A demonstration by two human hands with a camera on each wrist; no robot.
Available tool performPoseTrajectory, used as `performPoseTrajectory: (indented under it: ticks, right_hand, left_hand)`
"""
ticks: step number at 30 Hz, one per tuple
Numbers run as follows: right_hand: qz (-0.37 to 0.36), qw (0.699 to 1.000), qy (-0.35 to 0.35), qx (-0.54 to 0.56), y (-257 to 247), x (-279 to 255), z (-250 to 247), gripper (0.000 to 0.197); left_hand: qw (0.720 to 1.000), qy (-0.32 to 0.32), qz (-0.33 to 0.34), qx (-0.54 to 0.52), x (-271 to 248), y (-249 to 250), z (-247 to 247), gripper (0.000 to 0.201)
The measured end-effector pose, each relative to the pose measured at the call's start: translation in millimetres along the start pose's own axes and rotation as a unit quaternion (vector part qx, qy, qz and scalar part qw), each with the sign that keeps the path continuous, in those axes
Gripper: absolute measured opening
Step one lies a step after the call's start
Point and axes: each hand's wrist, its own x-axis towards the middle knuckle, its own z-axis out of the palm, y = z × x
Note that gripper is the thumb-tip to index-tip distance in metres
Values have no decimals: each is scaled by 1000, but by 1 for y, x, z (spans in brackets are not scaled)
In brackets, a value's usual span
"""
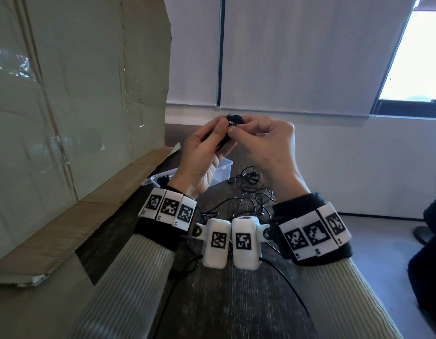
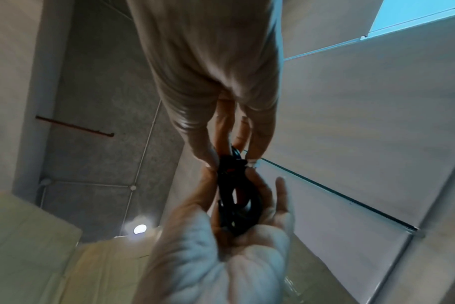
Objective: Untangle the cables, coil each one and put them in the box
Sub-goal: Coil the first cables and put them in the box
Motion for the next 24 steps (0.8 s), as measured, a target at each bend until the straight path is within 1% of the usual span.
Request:
performPoseTrajectory:
  ticks: [3,6,9,11,13,15,17,19,22,24]
  right_hand:
    - [0,1000,-24,-7,-2,2,-4,18]
    - [-6,999,-46,0,-3,2,-5,18]
    - [-4,999,-45,15,-4,3,-4,22]
    - [-2,999,-45,19,-6,4,-5,26]
    - [-13,997,-72,-4,-7,3,-5,26]
    - [-29,994,-98,-38,-7,2,-4,25]
    - [-35,992,-106,-59,-5,2,-3,24]
    - [-37,991,-106,-66,-4,1,-3,20]
    - [-47,992,-88,-81,0,2,-3,18]
    - [-55,992,-77,-86,1,2,-1,17]
  left_hand:
    - [999,-4,0,52,0,4,-2,32]
    - [996,-10,19,91,0,10,-6,19]
    - [989,-6,28,146,-2,19,-9,17]
    - [986,-10,29,165,-3,24,-13,21]
    - [980,-34,38,194,-2,29,-18,30]
    - [967,-51,54,243,-1,33,-23,34]
    - [957,-48,63,278,-1,34,-25,32]
    - [955,-49,64,284,0,33,-25,28]
    - [952,-51,67,293,3,28,-22,19]
    - [950,-39,72,301,6,22,-19,16]
